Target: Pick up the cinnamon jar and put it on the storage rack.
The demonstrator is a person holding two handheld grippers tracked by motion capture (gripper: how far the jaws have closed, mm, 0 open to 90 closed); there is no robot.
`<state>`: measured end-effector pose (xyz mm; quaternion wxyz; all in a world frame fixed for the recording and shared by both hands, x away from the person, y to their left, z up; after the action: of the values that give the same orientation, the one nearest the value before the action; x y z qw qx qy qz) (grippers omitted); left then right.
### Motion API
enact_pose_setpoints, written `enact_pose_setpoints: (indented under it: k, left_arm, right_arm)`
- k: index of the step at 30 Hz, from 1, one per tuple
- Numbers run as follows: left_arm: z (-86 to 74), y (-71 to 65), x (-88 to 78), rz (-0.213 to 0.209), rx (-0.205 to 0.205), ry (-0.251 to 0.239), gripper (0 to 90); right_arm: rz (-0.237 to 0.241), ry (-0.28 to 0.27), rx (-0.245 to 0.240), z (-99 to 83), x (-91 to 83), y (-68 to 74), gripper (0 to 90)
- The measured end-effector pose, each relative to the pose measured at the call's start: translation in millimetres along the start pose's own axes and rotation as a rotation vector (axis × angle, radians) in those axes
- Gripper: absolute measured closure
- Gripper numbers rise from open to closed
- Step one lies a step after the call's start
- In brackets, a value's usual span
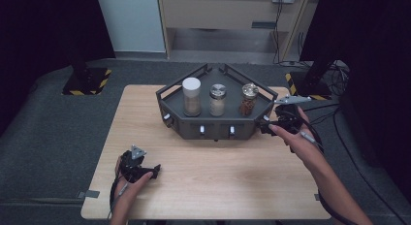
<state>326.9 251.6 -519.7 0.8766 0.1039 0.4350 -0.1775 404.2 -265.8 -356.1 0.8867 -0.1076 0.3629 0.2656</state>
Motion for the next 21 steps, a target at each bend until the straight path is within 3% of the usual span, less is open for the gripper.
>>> enact_pose_setpoints:
  k: [21]
  left_arm:
    - [0.1, -0.4, 0.1, 0.002, -0.003, 0.000, 0.0]
  right_arm:
    - [0.004, 0.002, -0.009, -16.1, -7.1, 3.9, 4.8]
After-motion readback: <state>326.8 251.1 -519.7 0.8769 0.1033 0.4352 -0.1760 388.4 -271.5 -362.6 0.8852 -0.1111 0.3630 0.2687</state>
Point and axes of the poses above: each handheld gripper's, and its own axes: x roughly forward along the jaws, z roughly out of its top, y roughly to its left, the point moved 10 cm from there along x, roughly forward along the jaws, and after that the axes turned 9 degrees about y, right-handed, at the moved point
